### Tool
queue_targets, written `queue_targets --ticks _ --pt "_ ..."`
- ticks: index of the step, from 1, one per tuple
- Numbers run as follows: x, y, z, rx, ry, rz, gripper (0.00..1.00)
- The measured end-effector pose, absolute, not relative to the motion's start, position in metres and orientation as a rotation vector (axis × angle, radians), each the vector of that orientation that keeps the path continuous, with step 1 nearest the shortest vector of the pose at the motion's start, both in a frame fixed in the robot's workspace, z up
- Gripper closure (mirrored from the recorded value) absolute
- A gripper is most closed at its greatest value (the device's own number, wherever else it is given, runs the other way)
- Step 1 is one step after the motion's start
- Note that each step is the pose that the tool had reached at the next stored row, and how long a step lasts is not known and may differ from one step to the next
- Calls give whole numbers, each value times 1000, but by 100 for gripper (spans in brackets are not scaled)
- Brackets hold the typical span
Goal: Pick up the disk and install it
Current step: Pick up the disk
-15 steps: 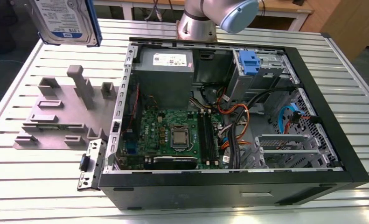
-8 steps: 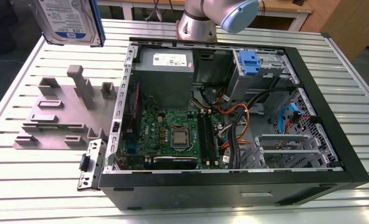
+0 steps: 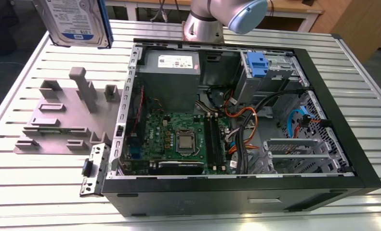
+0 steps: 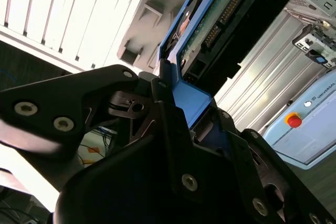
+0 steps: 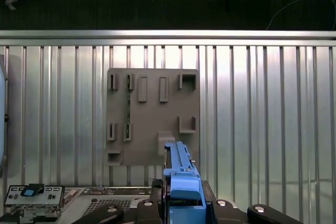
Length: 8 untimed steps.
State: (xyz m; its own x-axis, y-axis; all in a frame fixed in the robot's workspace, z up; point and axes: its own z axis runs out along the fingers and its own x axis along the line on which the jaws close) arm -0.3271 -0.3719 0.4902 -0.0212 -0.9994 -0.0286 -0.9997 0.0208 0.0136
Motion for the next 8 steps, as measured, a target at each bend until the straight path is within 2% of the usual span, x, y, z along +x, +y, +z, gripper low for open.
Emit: queue_targets --ticks 8 --pt "-319 -372 490 -2190 2237 47 64"
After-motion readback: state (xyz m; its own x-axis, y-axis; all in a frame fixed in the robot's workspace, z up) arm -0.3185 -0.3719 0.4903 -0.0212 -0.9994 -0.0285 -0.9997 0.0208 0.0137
